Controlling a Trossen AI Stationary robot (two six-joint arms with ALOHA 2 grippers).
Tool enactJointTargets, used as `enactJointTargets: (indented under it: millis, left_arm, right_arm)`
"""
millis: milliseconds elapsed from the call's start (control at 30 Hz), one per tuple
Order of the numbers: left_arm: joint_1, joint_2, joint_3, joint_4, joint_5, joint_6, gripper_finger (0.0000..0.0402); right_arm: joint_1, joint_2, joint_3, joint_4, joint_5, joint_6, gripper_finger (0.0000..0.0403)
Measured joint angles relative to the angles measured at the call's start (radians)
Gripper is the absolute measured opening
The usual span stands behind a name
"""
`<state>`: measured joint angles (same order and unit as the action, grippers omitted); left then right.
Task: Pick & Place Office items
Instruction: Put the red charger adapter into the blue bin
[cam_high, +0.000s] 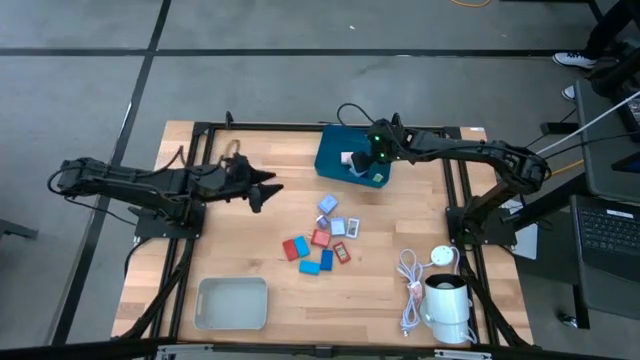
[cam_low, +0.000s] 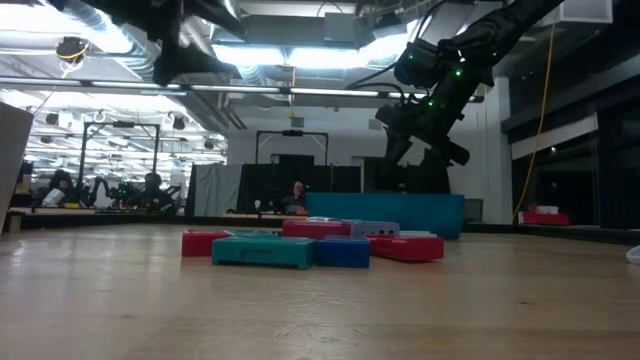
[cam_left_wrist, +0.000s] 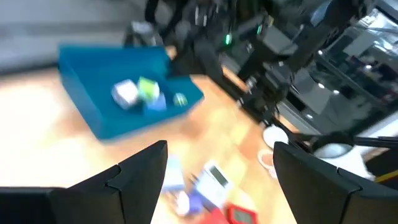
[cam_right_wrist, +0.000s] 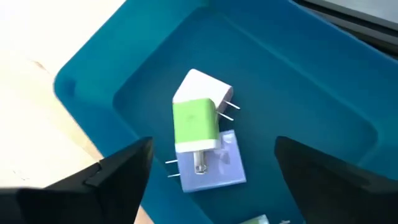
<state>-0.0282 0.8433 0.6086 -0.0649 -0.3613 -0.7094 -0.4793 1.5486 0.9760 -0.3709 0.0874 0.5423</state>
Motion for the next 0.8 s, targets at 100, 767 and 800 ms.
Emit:
enactJointTargets:
  millis: [100, 767, 800]
  left_arm:
    - [0.021, 0.075, 0.0, 0.015, 0.069, -0.038, 0.0285]
    - [0.007, 0.648, 0.332, -0.368, 0.431, 0.67, 0.0285]
    - [0.007, 0.669, 0.353, -0.376, 0.425, 0.723, 0.0285]
  right_arm:
    - [0.0, 0.0, 0.0, 0.011, -0.026, 0.0, 0.033]
    - [0.001, 0.0, 0.0, 0.039, -0.119, 0.017, 0.0297]
    - [0.001, 0.0, 0.0, 0.04, -0.122, 0.017, 0.0297]
